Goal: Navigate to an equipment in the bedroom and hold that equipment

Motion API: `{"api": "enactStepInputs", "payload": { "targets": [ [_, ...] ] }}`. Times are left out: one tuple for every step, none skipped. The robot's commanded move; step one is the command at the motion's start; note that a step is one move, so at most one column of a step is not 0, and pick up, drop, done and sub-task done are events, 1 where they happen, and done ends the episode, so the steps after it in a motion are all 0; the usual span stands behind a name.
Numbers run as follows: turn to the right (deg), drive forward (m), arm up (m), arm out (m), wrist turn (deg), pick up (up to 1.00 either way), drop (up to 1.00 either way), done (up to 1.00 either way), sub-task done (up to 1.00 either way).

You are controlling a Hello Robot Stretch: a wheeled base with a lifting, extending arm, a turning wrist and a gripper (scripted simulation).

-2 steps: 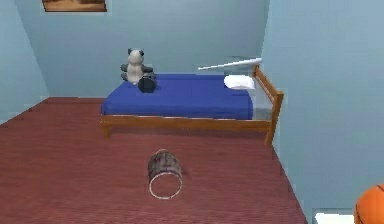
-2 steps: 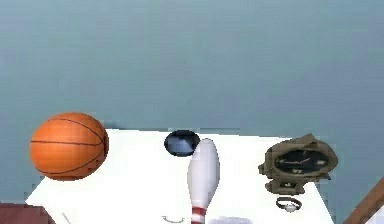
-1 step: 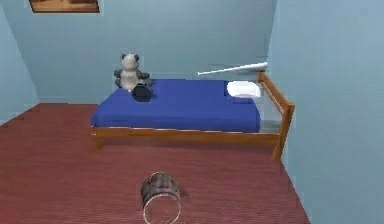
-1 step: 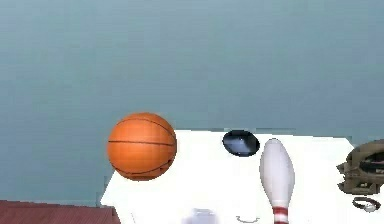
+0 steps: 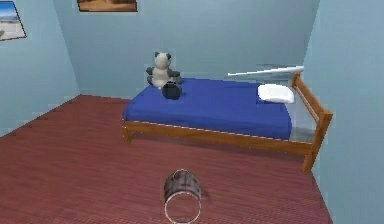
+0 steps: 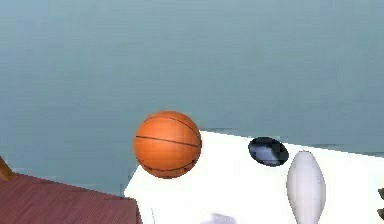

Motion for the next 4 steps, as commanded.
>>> {"api": "enactStepInputs", "payload": {
  "targets": [
    [0.0,0.00,0.50,0.00,0.0,0.00,0.00,0.00,0.00],
    [0.0,0.00,0.38,0.00,0.0,0.00,0.00,0.00,0.00],
    [0.0,0.00,0.00,0.12,0.0,0.00,0.00,0.00,0.00],
    [0.0,0.00,0.00,0.00,45.0,0.00,0.00,0.00,0.00]
  ]
}}
